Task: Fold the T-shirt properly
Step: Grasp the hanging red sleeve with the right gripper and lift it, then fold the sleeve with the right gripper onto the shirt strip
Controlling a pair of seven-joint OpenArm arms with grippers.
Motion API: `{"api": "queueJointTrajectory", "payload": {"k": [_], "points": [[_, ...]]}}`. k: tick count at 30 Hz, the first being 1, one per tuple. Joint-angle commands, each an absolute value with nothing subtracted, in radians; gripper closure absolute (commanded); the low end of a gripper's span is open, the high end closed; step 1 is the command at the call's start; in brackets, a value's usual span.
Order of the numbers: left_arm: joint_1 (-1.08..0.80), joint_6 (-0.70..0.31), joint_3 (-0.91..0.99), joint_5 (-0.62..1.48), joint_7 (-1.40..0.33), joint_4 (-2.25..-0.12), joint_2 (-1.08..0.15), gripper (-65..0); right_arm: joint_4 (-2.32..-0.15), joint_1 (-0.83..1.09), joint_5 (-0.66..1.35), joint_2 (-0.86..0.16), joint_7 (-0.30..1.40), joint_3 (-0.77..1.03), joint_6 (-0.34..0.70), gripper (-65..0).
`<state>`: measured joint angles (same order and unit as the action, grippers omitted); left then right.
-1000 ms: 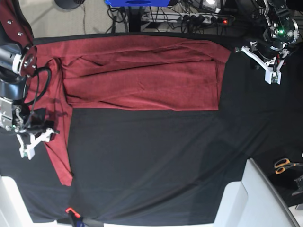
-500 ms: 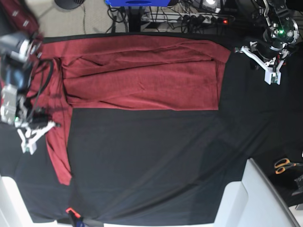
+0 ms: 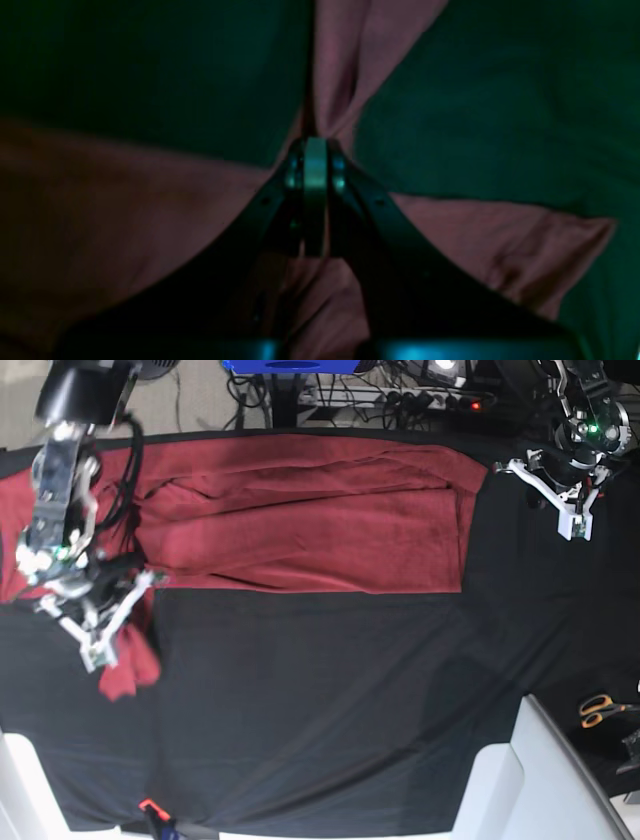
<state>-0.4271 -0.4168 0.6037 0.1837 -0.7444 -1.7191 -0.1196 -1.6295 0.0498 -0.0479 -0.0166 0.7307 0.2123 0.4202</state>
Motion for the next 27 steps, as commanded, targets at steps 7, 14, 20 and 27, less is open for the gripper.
{"api": "queueJointTrajectory", "payload": {"k": [7,14,20,27], "points": [[-0.426,-0.414,0.608,0.186,-0.725,-1.735,-0.131,0.0,-1.876,0.193,-0.042,0.07,0.78,0.13,0.415,-0.2],[-0.426,-0.414,0.608,0.186,-0.725,-1.735,-0.131,0.0,-1.908,0.32,-0.041,0.09,0.783,-0.021,0.41,-0.2],[-0.424,-0.414,0.608,0.186,-0.725,-1.733,-0.131,0.0,-1.908,0.372,-0.041,0.097,0.783,-0.128,0.409,-0.5],[-0.406,-0.414,0.607,0.186,-0.723,-1.692,-0.131,0.0,-1.906,0.403,-0.041,0.096,0.785,-0.252,0.305,-0.6]]}}
